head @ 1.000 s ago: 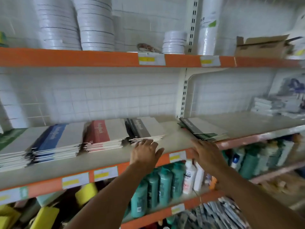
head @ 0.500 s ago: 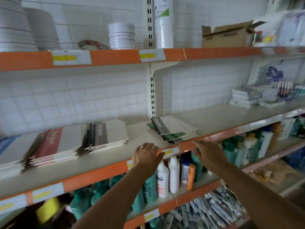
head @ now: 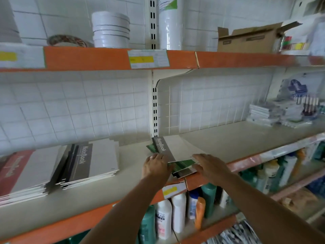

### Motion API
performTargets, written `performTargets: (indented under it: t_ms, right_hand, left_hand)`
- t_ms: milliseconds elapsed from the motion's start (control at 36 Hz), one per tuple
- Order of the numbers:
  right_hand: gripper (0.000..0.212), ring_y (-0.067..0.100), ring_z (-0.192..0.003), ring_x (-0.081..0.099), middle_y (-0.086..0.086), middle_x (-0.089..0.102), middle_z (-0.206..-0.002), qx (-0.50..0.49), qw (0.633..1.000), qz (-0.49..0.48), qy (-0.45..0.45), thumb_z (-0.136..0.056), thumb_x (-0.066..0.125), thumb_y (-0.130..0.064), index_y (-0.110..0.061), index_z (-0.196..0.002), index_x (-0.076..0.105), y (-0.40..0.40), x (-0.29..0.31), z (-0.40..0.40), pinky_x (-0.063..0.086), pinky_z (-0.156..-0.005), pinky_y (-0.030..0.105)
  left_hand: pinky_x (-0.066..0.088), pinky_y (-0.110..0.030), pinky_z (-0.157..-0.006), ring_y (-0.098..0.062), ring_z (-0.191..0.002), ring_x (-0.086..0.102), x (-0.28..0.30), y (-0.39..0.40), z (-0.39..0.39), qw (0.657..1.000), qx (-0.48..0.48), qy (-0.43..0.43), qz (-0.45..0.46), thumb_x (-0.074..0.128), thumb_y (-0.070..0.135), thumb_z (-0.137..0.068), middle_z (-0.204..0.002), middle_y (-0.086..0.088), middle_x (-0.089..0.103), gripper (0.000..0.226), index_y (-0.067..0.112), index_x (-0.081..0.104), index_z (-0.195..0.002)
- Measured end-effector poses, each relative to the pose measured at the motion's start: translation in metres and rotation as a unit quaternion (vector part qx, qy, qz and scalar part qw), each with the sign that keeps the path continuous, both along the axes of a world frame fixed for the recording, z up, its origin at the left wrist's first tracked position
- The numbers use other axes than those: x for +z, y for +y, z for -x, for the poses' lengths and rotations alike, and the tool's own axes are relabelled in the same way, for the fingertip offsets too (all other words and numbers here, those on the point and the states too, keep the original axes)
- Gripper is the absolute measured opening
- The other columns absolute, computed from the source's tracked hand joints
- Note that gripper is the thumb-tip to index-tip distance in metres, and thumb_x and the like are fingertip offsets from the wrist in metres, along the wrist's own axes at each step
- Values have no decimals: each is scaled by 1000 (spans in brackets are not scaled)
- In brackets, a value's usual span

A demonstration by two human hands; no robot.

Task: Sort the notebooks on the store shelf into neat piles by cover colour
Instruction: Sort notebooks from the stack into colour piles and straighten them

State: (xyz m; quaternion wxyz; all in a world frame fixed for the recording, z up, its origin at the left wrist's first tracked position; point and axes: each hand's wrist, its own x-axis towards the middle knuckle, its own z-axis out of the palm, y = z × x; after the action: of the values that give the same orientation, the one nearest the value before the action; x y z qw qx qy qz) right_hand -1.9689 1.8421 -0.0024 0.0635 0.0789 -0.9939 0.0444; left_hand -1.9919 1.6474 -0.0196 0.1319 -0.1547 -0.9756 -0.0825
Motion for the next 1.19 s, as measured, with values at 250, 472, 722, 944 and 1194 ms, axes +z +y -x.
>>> performTargets:
  t_ms: [250,472,722,944,1194]
  right_hand:
    - [69,19,-144,20,-1,17,-159,83,995,-9,-60,-97,50,-39,-25,-153,13,5,-5,45,19,-117,38]
    - [78,19,-144,19,1,14,-160,161,984,-20,-77,-94,50,-48,-22,-154,6,23,-6,71,16,-117,37]
    - [77,20,-139,32,1,29,-155,227,972,-27,-56,-91,53,-53,-25,-152,14,35,-11,74,24,-114,37]
    - [66,24,-126,43,5,45,-141,242,964,-107,4,-95,46,-47,-24,-151,19,38,-9,62,30,-107,36]
    - [33,17,-104,52,3,54,-117,240,968,-57,38,-98,42,-20,-18,-131,48,37,-7,55,45,-82,29]
  left_hand:
    - [12,-42,-117,-25,-145,12,-9,29,23,998,16,-55,30,40,65,-90,-157,-5,20,76,25,16,-151]
    - [0,-46,-119,-23,-147,6,-19,55,24,992,68,-89,56,38,72,-86,-157,-1,20,83,26,15,-151]
    - [24,-32,-111,-20,-135,36,-5,86,-1,993,103,-60,-4,53,44,-93,-143,0,47,61,26,29,-147]
    - [44,-32,-87,-23,-113,56,-2,88,-16,995,98,-16,-3,48,33,-97,-131,0,56,47,27,36,-142]
    - [43,-34,-76,-23,-94,55,3,61,-27,971,172,140,-92,42,39,-95,-103,-3,55,27,15,49,-104]
